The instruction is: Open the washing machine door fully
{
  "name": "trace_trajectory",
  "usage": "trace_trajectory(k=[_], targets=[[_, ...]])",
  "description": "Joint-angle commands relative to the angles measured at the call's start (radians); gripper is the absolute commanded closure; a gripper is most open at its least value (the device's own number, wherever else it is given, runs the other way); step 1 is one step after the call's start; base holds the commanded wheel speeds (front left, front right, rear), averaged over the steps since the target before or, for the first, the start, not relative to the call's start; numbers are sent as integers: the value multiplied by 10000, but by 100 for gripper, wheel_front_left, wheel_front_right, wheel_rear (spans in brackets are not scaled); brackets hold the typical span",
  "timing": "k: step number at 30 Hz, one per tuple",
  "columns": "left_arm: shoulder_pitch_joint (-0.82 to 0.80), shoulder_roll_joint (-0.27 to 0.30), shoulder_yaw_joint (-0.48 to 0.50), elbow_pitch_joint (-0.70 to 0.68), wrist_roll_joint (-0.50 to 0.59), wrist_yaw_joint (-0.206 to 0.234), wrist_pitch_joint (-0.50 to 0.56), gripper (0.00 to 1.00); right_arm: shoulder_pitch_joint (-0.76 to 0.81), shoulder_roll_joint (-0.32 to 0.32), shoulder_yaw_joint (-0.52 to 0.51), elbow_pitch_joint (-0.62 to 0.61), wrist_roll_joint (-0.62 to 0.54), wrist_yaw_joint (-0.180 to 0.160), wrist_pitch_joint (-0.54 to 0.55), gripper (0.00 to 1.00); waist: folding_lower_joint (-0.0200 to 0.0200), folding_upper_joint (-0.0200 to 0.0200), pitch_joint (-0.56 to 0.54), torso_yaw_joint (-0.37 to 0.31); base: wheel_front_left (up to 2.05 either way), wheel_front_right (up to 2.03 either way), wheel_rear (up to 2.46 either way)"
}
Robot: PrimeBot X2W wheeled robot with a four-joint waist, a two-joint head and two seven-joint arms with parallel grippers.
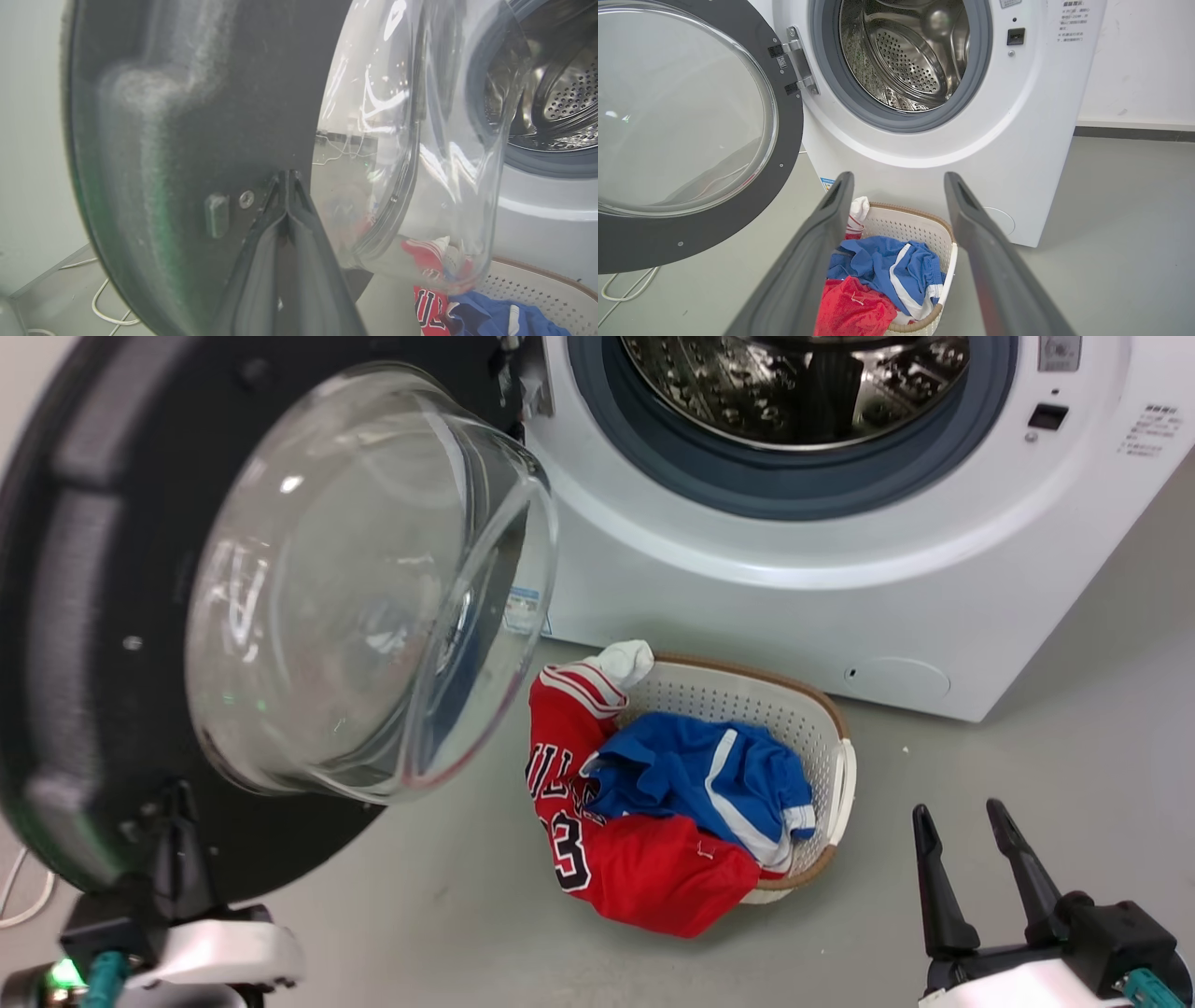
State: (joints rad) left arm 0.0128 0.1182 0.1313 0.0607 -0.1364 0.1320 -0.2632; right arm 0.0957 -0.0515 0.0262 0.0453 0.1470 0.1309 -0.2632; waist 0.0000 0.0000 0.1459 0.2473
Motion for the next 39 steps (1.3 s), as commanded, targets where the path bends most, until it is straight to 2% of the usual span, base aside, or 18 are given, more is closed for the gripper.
trace_trajectory(k=[1, 9, 17, 22, 32, 39], targets=[[-300, 11, 404, 87, 7, -6, -23, 100, -211, 26, -30, -55, -91, -3, -21, 0, 0, 0, 240, -35, 0, 0, 0], [-955, -7, 1620, 507, -19, -213, -23, 100, -476, 26, -37, -110, -280, -3, -21, 0, 0, 0, 731, -102, 0, 0, 0], [-1643, 236, 2687, 1134, 72, -665, -23, 100, -697, 26, -52, -136, -411, -3, -21, 0, 0, 0, 1047, -223, 0, 0, 0], [-2258, 494, 3068, 1645, 190, -958, -24, 100, -798, 26, -65, -152, -491, -3, -21, 0, 0, 0, 1193, -268, 0, 0, 0], [-3477, 1148, 3931, 2810, 104, -1231, -21, 100, -957, 26, -64, -230, -528, -3, -21, 0, 0, 0, 1450, -551, 0, 0, 0], [-4074, 1633, 4455, 3904, 134, -1671, -20, 100, -1045, 26, -86, -278, -494, -3, -21, 0, 0, 0, 1643, -719, 0, 0, 0]])
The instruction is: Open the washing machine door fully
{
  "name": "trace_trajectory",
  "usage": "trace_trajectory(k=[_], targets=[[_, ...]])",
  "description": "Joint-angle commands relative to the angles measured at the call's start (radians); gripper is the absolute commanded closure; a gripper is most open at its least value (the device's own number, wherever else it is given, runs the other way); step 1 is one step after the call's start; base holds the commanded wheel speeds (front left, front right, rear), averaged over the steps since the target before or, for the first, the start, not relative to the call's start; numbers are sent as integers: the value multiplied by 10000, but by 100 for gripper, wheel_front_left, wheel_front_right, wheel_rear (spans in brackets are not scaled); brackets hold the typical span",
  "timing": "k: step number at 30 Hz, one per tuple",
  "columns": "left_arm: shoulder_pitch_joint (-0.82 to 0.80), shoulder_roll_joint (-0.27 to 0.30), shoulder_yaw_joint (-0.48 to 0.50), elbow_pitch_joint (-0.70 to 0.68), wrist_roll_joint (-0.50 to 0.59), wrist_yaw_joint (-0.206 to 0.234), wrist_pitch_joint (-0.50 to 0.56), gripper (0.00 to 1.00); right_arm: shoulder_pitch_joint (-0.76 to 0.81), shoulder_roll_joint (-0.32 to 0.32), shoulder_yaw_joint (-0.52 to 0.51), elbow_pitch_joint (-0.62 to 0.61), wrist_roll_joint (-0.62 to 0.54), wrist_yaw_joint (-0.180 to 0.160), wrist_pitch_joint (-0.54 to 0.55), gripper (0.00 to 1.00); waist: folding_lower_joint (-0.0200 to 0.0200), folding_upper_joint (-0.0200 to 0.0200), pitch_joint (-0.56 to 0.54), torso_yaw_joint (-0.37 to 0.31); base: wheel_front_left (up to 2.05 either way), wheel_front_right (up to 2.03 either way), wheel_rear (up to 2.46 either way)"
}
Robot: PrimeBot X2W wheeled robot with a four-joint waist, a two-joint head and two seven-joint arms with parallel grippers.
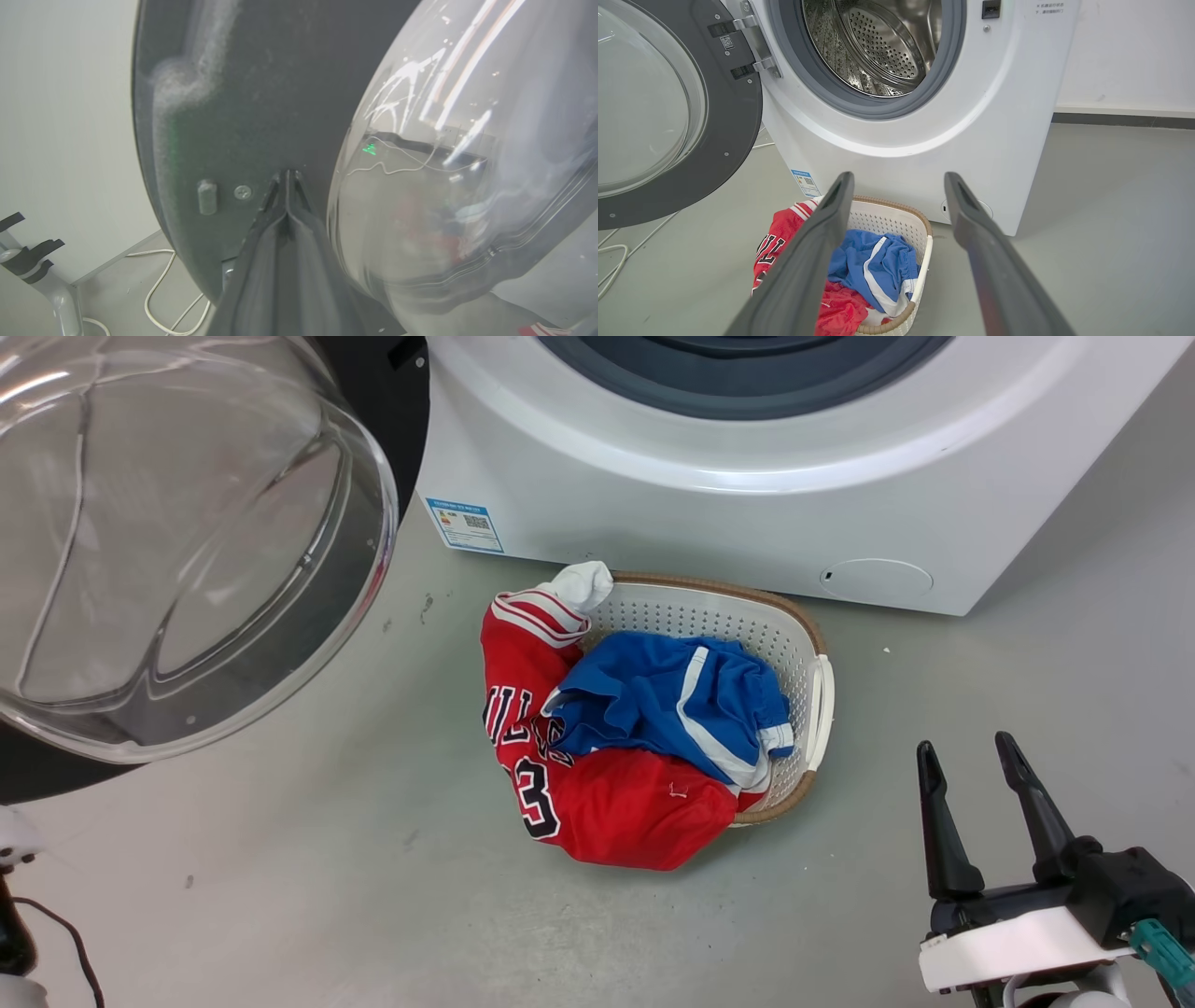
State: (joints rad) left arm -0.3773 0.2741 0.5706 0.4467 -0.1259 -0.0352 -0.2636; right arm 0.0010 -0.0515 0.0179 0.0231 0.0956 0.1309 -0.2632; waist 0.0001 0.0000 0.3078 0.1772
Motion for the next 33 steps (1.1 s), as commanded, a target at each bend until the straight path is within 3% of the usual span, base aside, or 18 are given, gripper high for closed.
trace_trajectory(k=[1, 16, 27, 33], targets=[[-243, 119, 120, 193, 45, -67, -16, 100, -118, 26, 1, -52, 19, -3, -21, 0, -1, 0, 41, -31, 0, 0, 0], [-108, 422, 516, 914, 560, -604, -20, 100, 119, 26, 23, 27, 151, -3, -21, 0, -1, 0, -606, -247, 0, 0, 0], [957, 29, 164, -204, 941, -827, -20, 100, 484, 26, 112, 66, 492, -3, -21, 0, -1, 0, -1666, -333, 0, 0, 0], [1795, -485, -409, -1413, 1237, -860, -20, 100, 728, 26, 80, 11, 655, -3, -21, 0, -1, 0, -2147, -328, 0, 0, 0]])
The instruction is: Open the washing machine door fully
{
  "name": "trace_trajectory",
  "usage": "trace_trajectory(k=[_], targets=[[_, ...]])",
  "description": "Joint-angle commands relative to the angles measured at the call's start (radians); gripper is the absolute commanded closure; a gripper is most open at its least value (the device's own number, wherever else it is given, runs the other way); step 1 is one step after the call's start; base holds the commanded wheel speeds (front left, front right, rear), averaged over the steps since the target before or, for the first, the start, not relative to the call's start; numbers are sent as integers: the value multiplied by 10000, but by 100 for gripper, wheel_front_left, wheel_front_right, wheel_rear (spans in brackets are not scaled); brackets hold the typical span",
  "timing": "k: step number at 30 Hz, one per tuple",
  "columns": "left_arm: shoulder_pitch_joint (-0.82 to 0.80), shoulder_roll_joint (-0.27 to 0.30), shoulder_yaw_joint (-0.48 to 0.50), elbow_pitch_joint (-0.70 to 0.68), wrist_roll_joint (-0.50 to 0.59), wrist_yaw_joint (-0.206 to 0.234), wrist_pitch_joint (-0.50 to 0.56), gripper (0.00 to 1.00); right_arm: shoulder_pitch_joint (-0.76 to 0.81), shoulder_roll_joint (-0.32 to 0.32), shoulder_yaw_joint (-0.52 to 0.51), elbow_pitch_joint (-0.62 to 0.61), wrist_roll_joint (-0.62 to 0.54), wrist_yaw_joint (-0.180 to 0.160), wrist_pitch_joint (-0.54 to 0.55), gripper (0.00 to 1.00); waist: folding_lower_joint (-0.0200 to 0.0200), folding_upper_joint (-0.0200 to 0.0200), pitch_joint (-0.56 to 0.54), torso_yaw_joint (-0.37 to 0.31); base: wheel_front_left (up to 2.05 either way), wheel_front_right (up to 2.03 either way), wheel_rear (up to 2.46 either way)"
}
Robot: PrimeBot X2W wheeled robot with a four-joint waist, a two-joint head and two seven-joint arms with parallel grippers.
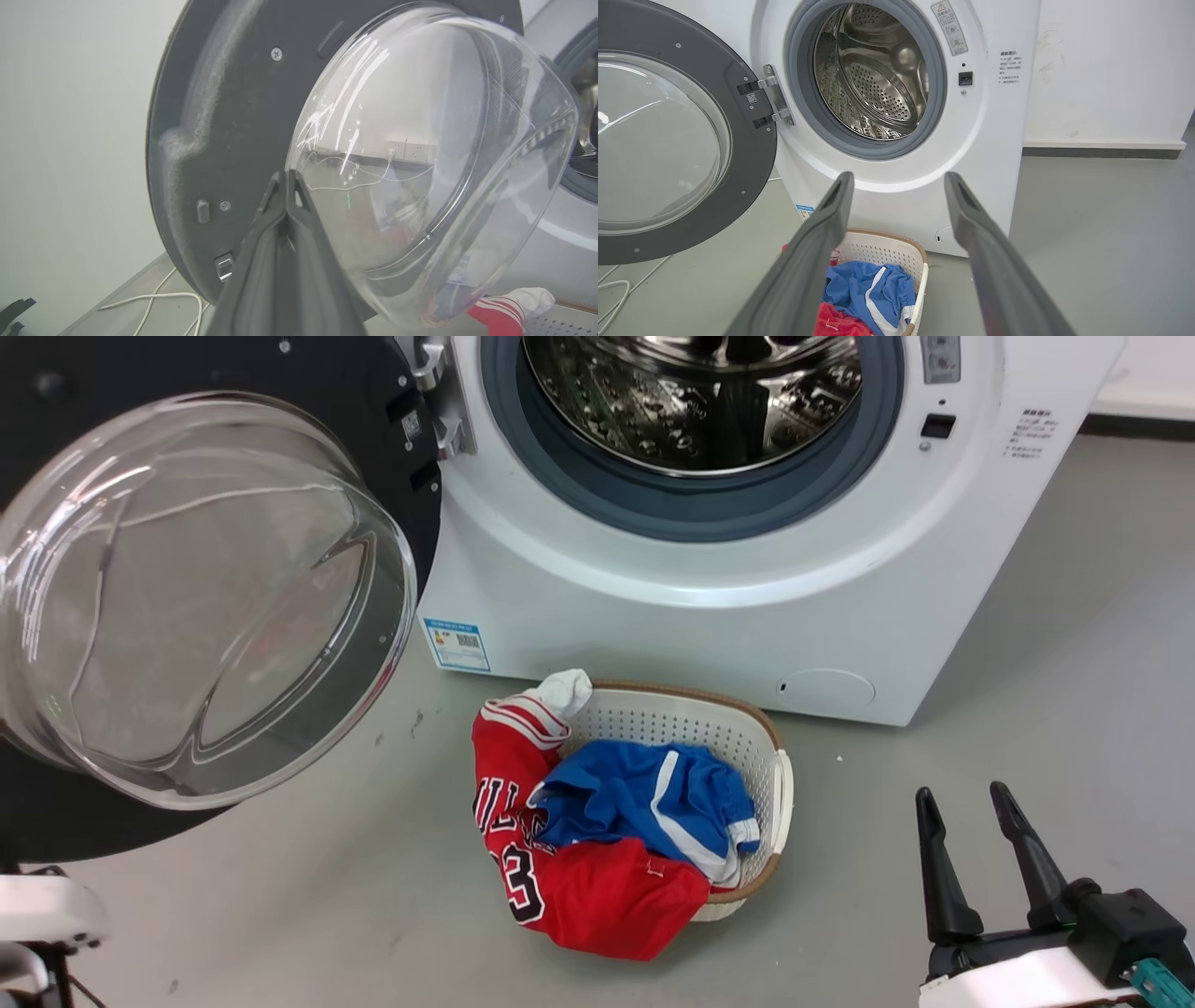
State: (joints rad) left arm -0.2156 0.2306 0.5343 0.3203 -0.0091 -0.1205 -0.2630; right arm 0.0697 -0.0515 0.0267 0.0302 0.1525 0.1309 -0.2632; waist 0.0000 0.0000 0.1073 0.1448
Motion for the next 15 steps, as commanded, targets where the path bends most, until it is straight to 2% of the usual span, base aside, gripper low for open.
trace_trajectory(k=[1, 9, 15], targets=[[322, -177, -185, -394, 128, -10, -26, 100, 84, 24, -30, -88, 96, -3, -21, 0, 0, 0, -215, -9, 0, 0, 0], [1495, -1309, -1526, -2210, 432, 18, -26, 100, 395, 26, -236, -295, 97, -3, -21, 0, 0, 0, -714, -97, 0, 0, 0], [2189, -1673, -2788, -3047, 380, 59, -26, 100, 592, 26, -351, -494, 3, -3, -21, 0, 0, 0, -1027, -249, 0, 0, 0]])
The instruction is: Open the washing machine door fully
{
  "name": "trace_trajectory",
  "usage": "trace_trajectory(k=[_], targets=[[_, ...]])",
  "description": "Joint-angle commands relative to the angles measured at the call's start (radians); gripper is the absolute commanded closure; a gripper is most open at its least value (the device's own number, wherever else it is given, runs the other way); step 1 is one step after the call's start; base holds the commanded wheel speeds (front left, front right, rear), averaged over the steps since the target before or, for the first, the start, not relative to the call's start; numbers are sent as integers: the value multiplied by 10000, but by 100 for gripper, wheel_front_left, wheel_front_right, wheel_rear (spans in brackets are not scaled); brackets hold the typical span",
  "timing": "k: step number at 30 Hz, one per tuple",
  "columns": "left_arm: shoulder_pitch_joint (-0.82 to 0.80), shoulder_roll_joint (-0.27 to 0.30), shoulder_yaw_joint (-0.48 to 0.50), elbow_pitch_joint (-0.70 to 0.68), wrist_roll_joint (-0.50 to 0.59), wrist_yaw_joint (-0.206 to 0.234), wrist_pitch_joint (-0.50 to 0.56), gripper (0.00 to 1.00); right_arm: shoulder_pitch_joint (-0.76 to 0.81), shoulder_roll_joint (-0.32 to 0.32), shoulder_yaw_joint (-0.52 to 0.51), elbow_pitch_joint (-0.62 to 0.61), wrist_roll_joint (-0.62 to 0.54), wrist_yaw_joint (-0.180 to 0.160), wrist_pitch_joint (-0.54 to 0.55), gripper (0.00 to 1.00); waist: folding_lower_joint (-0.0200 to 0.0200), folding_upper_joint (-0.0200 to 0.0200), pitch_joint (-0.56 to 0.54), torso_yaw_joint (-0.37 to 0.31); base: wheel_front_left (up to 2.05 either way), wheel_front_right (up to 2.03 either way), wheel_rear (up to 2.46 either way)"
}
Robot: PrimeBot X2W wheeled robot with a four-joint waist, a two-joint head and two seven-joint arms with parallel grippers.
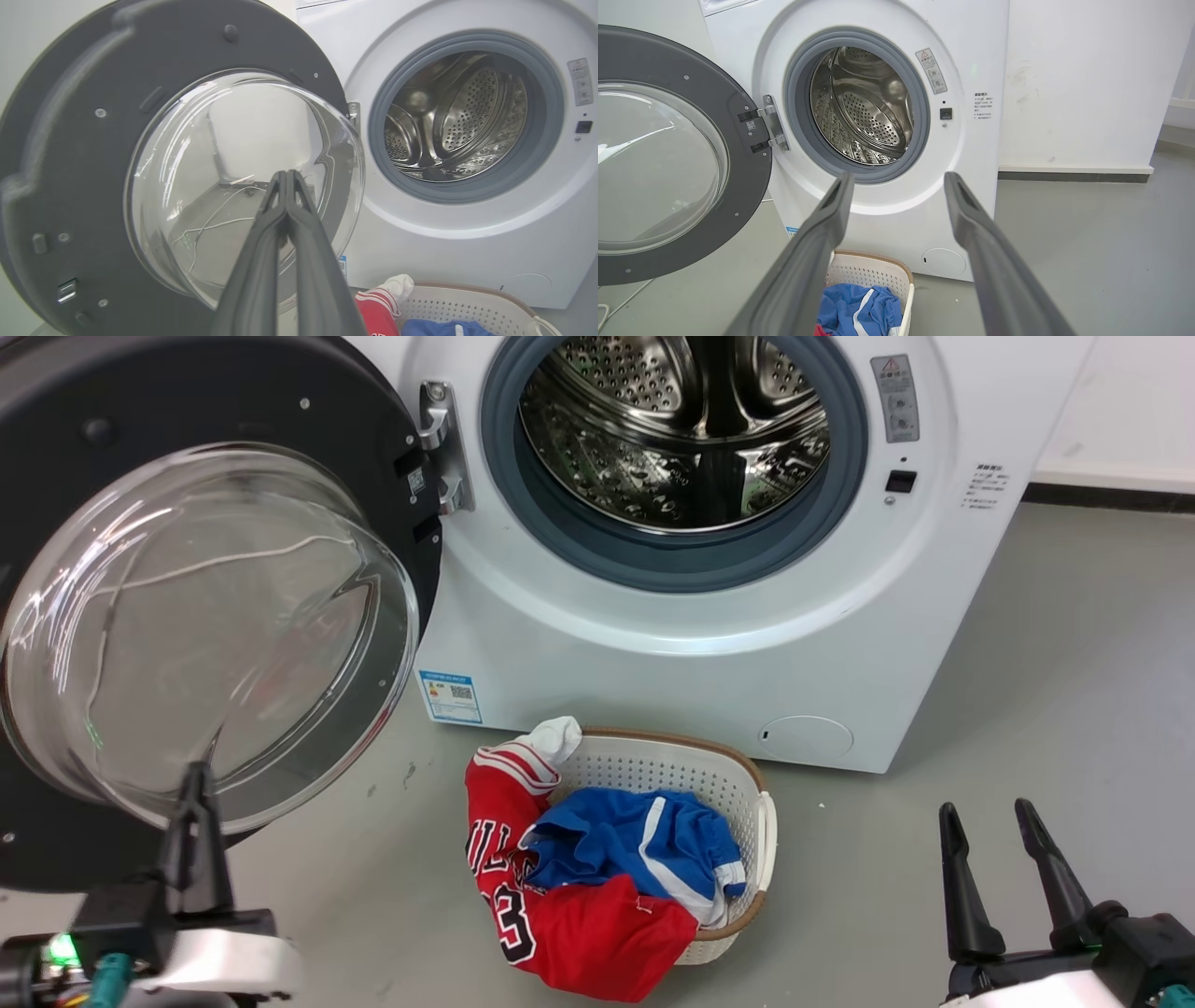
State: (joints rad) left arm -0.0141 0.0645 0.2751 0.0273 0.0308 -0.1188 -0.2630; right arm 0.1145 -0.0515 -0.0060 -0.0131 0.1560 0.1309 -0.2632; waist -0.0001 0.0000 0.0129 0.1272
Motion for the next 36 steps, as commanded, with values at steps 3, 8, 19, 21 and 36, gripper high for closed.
trace_trajectory(k=[3, 8, 19, 21, 36], targets=[[427, -79, -844, -324, -48, 52, -26, 100, 164, 26, -54, -143, -63, -3, -21, 0, 1, 0, -161, -211, 0, 0, 0], [793, -120, -1654, -331, -245, 163, -26, 100, 284, 24, -179, -242, -60, -3, -21, 0, 1, 0, -273, -501, 0, 0, 0], [1316, -142, -2440, -62, -789, 512, -26, 100, 615, 24, -115, -257, -96, -3, -21, 0, 1, 0, -362, -1003, 0, 0, 0], [1355, -143, -2460, -40, -847, 632, -26, 27, 630, 24, -85, -243, -56, -3, -21, 0, 1, 0, -354, -1071, 0, 0, 0], [1510, -145, -2564, 102, -1118, 1198, -26, 0, 696, 25, -123, -111, 92, -3, -21, 0, 1, 0, -385, -1165, 0, 0, 0]])
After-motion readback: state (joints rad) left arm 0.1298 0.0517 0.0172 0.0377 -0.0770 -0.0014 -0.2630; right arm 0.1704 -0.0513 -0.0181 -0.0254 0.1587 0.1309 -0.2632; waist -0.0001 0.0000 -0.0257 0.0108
